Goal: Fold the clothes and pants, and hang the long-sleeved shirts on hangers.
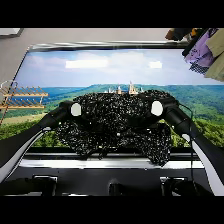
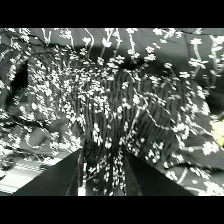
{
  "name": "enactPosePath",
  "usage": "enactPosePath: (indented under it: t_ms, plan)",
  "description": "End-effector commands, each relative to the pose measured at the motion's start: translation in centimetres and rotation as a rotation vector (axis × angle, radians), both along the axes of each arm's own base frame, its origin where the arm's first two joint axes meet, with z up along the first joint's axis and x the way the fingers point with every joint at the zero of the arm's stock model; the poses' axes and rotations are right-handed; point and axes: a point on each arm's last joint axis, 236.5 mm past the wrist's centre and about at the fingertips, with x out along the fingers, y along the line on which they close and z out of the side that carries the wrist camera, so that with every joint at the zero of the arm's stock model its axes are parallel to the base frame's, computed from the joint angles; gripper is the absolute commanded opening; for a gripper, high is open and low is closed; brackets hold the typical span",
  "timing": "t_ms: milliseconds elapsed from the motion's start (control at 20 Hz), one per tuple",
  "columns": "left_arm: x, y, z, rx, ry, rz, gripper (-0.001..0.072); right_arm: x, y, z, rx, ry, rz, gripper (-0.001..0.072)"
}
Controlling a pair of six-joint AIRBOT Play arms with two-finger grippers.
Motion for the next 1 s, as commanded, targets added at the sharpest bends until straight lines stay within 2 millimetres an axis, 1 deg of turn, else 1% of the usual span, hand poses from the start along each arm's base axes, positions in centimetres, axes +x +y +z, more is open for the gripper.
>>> enactPosePath:
  t_ms: [0, 50, 200, 300, 350, 400, 450, 550, 600, 650, 700, 750, 850, 950]
  plan:
    - [0.0, -0.1, -0.1, -0.004, 0.001, -0.006, 0.0025, -0.2, -1.8, 0.5, -0.068, -0.021, 0.017, 0.0316]
    - [0.0, -0.1, -0.1, -0.004, 0.001, -0.007, 0.0025, 0.2, -2.0, 0.4, -0.076, -0.03, 0.0, 0.0316]
    - [0.0, -0.1, -0.1, -0.004, 0.0, -0.007, 0.0025, 1.7, -1.4, 0.0, -0.055, -0.064, -0.055, 0.0315]
    - [0.1, -0.1, -0.1, -0.006, -0.002, -0.005, 0.0026, 1.7, -1.2, -1.2, -0.059, -0.032, -0.059, 0.0314]
    - [0.2, -0.2, -0.1, -0.01, -0.008, -0.002, 0.0025, 1.6, -1.2, -1.8, -0.066, -0.016, -0.058, 0.03]
    - [0.4, -0.3, -0.1, -0.014, -0.013, 0.002, 0.0025, 1.6, -1.2, -2.3, -0.071, -0.006, -0.055, 0.0252]
    - [0.5, -0.4, 0.0, -0.019, -0.015, 0.005, 0.0026, 1.7, -1.2, -2.6, -0.073, -0.004, -0.055, 0.0251]
    - [0.6, -0.7, 0.2, -0.03, -0.017, 0.009, 0.0025, 1.9, -1.1, -2.6, -0.07, -0.01, -0.056, 0.0041]
    - [0.9, -0.9, 0.7, -0.037, -0.027, 0.007, 0.0025, 1.8, -1.1, -2.3, -0.07, -0.01, -0.055, 0.0039]
    - [1.2, -1.0, 1.7, -0.042, -0.037, -0.002, 0.0025, 1.8, -1.3, -1.4, -0.072, -0.016, -0.05, 0.0039]
    - [1.7, -1.1, 3.1, -0.046, -0.045, -0.016, 0.0025, 1.9, -1.6, 0.2, -0.083, -0.031, -0.04, 0.0039]
    - [2.0, -1.2, 4.7, -0.048, -0.051, -0.041, 0.0025, 1.9, -1.9, 2.2, -0.093, -0.047, -0.018, 0.0039]
    - [2.1, -0.6, 8.9, -0.025, -0.058, -0.115, 0.0025, 1.2, -2.2, 7.3, -0.097, -0.053, 0.024, 0.0039]
    - [1.8, -0.1, 13.5, -0.013, -0.085, -0.172, 0.0025, -0.2, -2.8, 12.5, -0.101, -0.055, 0.047, 0.0039]
